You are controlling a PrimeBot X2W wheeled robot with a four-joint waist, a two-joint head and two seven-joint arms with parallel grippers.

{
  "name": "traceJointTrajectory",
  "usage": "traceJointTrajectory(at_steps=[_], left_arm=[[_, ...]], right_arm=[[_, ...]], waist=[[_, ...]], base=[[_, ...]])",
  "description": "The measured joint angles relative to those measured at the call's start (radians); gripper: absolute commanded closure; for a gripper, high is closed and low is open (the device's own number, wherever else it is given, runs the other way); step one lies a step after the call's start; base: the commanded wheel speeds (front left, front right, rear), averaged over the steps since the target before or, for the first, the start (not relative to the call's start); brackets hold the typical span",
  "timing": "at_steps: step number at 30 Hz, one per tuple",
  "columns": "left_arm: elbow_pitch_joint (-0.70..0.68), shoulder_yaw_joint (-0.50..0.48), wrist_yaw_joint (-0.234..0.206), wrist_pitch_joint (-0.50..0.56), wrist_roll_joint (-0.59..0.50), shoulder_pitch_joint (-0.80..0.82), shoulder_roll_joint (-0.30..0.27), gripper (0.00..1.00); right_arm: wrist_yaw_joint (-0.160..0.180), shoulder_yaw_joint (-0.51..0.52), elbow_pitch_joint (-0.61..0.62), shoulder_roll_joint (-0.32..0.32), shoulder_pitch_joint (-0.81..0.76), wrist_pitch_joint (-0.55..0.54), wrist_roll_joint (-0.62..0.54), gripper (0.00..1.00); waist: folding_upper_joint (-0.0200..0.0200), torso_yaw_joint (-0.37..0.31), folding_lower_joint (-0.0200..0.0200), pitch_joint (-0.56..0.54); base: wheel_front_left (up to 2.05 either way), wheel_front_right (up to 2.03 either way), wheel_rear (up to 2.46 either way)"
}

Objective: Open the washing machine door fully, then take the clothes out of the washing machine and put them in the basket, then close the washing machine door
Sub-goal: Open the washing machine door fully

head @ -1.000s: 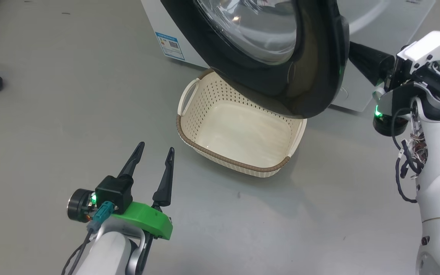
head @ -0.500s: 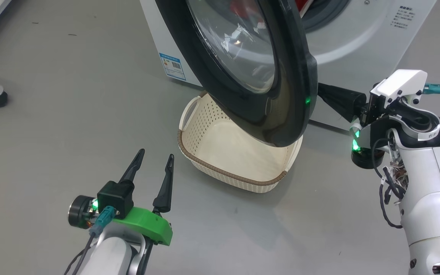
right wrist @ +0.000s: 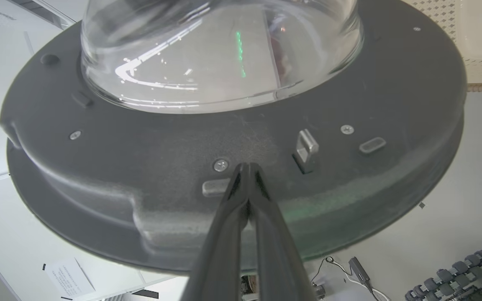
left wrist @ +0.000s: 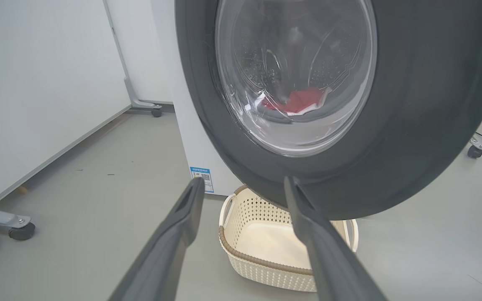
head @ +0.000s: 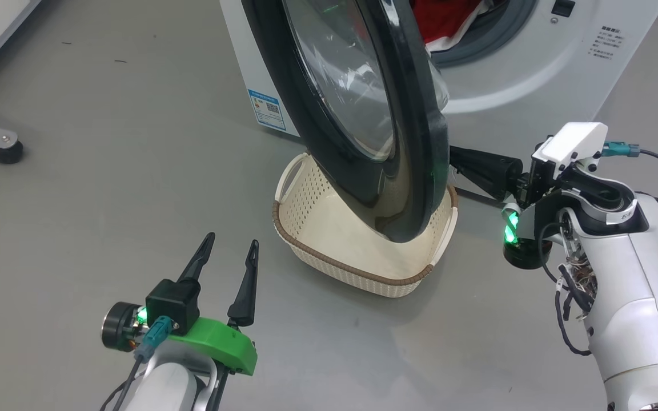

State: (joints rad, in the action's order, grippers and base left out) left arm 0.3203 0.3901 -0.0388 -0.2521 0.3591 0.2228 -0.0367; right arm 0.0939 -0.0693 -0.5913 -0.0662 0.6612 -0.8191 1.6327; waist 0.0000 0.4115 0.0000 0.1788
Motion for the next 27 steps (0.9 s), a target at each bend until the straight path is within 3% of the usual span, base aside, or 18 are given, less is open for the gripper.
traceJointTrajectory(at_steps=[27], left_arm=[[-0.007, 0.024, 0.0, 0.0, 0.0, -0.003, 0.0, 0.0]], right_arm=[[0.006, -0.312, 0.097, -0.002, -0.036, 0.035, 0.233, 1.0]], waist=[[0.0, 0.041, 0.0, 0.016]], base=[[0.0, 0.0, 0.0]])
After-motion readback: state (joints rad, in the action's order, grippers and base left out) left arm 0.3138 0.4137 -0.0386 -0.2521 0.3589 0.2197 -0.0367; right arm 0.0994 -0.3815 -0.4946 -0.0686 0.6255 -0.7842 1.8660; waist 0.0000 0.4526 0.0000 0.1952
